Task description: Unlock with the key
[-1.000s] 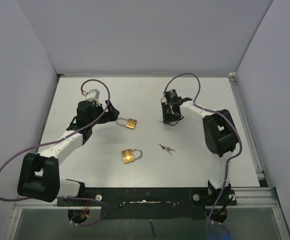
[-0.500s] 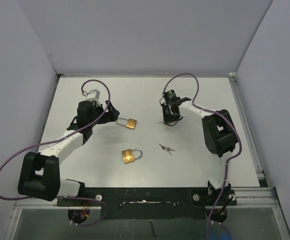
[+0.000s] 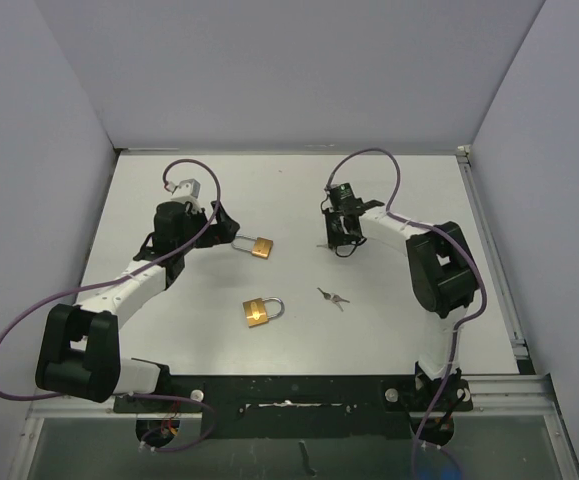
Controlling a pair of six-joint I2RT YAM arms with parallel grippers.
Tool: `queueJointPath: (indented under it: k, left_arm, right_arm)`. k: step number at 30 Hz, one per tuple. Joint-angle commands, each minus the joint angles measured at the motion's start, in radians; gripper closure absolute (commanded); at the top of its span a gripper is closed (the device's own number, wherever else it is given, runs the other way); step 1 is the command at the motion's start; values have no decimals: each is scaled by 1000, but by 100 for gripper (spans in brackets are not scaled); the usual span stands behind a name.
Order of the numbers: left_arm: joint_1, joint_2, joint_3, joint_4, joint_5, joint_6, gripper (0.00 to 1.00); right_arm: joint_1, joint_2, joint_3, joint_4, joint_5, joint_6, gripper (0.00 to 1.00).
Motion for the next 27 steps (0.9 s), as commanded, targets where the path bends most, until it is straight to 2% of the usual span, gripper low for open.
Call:
queueJointPath:
  k: [1,5,12,24,27]
  left_arm:
    - [-2,-15,31,100,59,8,2]
    - [-14,-13,15,167,137,-10,3]
    - [-61,26,-25,358,248,-152,5]
    - [-184,168,-91,671,213,-337,6]
    - [-211,215,-89,725,219,-335,8]
  right_arm:
    - [8,-112,-55,87,28,-21,100]
    - [9,-148,-73,102,36,-33,100]
    - [8,-180,-96,126,31,-32,100]
    - [6,-225,-103,142,5,-37,100]
    - [6,-231,-105,142,4,-40,100]
